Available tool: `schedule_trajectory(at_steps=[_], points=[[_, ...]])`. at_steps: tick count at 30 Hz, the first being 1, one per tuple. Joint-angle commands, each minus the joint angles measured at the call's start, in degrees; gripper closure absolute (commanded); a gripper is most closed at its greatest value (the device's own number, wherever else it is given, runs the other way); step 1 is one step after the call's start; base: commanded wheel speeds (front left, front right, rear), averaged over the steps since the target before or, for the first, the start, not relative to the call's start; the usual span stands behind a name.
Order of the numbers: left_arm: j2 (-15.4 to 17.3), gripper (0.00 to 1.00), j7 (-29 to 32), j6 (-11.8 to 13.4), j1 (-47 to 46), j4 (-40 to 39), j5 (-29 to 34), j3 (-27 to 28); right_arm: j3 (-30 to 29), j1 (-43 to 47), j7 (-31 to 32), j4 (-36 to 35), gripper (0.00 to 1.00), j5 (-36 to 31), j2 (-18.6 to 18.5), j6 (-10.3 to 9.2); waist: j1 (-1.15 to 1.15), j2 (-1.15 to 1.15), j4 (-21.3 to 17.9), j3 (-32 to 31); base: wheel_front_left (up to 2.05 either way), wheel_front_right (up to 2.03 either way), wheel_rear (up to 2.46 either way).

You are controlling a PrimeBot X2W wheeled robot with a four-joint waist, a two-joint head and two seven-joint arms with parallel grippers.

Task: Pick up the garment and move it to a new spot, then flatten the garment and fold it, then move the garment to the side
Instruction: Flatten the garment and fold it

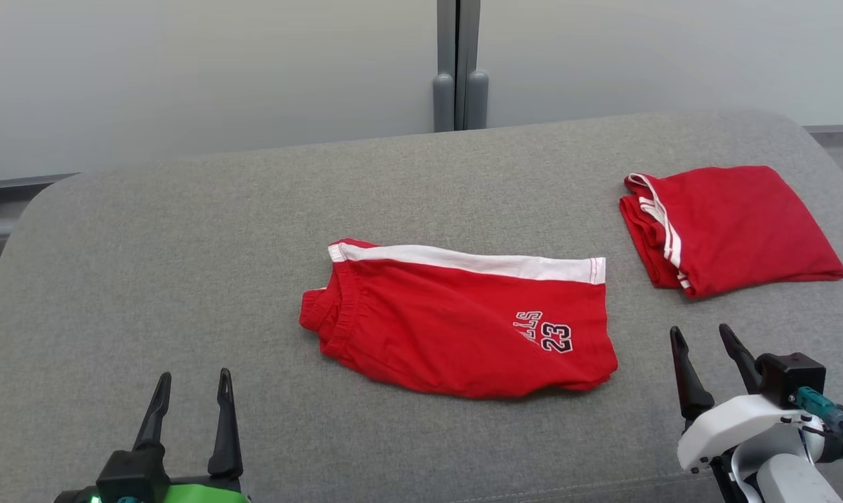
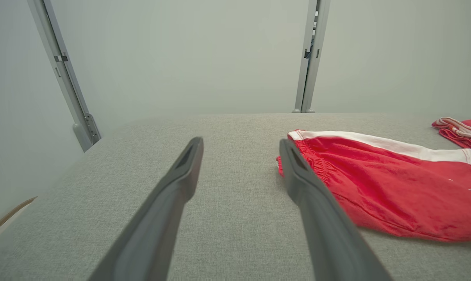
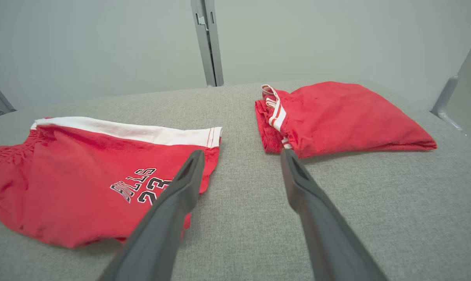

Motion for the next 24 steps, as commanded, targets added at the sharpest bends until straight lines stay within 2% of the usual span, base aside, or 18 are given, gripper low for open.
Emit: schedule_trajectory(at_steps=[1, 9, 16, 19, 24], points=[[0.1, 0.00, -0.2, 0.4, 1.0, -0.4, -0.4, 0.4, -0.4, 1.0, -0.2, -1.3, 0.00, -0.8, 0.5, -0.06, 0.00, 0.00, -0.9, -0.2, 0.00, 0.00, 0.00], [0.1, 0.00, -0.2, 0.2, 0.7, -1.0, 0.0, 1.3, -0.4, 1.9, -0.2, -3.5, 0.00, -2.7, 1.5, -0.06, 0.00, 0.00, -2.2, 0.2, 0.00, 0.00, 0.00], [0.1, 0.00, -0.2, 0.1, -0.1, -1.1, 0.1, 1.2, -1.3, -0.3, -0.2, -2.7, 0.00, -2.1, 0.9, -0.06, 0.00, 0.00, -1.0, 0.1, 0.00, 0.00, 0.00], [0.1, 0.00, -0.2, 0.0, -0.1, -1.3, 0.3, 1.2, -1.6, -0.1, -0.2, -1.5, 0.00, -2.2, 1.1, -0.06, 0.00, 0.00, -0.4, 0.2, 0.00, 0.00, 0.00], [0.1, 0.00, -0.2, -0.2, -0.2, -1.2, 0.7, 1.3, 0.5, -3.4, 2.9, 4.4, 0.00, -1.1, 1.4, -0.06, 0.00, 0.00, 0.8, 0.0, 0.00, 0.00, 0.00]])
